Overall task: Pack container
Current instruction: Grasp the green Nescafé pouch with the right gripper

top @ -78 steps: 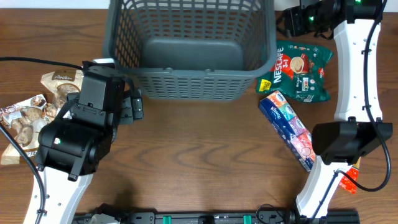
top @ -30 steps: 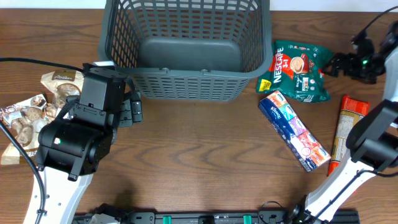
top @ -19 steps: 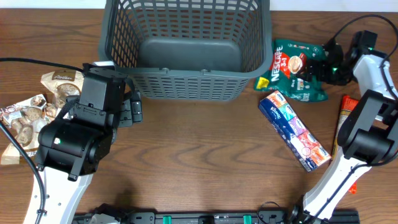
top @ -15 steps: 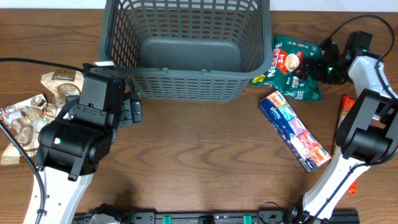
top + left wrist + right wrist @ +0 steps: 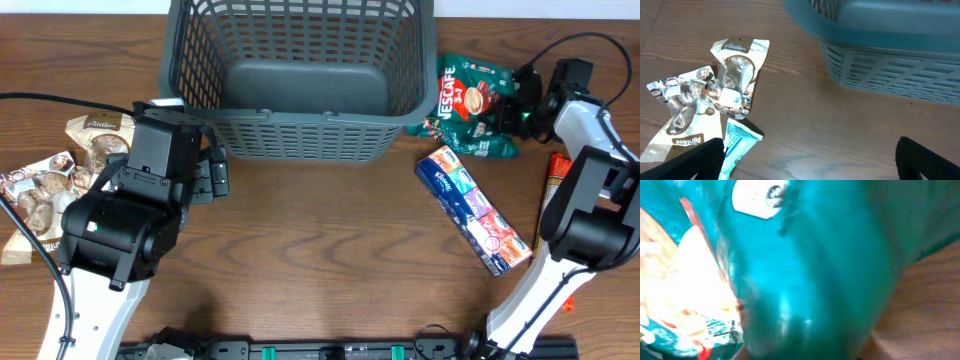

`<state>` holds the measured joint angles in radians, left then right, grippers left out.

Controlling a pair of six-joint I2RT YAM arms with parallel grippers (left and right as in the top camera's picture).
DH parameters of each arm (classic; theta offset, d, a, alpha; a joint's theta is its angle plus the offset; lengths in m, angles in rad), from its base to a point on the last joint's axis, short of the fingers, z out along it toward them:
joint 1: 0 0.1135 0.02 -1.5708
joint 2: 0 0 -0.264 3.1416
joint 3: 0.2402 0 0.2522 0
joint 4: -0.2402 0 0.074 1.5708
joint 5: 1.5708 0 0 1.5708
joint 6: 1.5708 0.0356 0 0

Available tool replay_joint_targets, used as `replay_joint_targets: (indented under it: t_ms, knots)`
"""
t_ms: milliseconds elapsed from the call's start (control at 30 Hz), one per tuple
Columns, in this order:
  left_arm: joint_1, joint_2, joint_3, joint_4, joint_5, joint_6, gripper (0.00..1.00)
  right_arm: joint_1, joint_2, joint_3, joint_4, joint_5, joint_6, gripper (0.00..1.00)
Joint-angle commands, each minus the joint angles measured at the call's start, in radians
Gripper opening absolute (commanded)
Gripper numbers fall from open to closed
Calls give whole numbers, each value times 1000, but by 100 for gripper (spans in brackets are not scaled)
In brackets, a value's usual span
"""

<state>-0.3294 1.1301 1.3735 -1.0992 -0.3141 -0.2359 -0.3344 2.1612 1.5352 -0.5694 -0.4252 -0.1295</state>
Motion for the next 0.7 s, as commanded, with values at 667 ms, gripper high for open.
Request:
replay_joint_targets:
  t_ms: [667]
  knots:
    - [-2, -1, 13, -12, -12, -8, 99, 66, -328, 246, -351, 333, 21, 1]
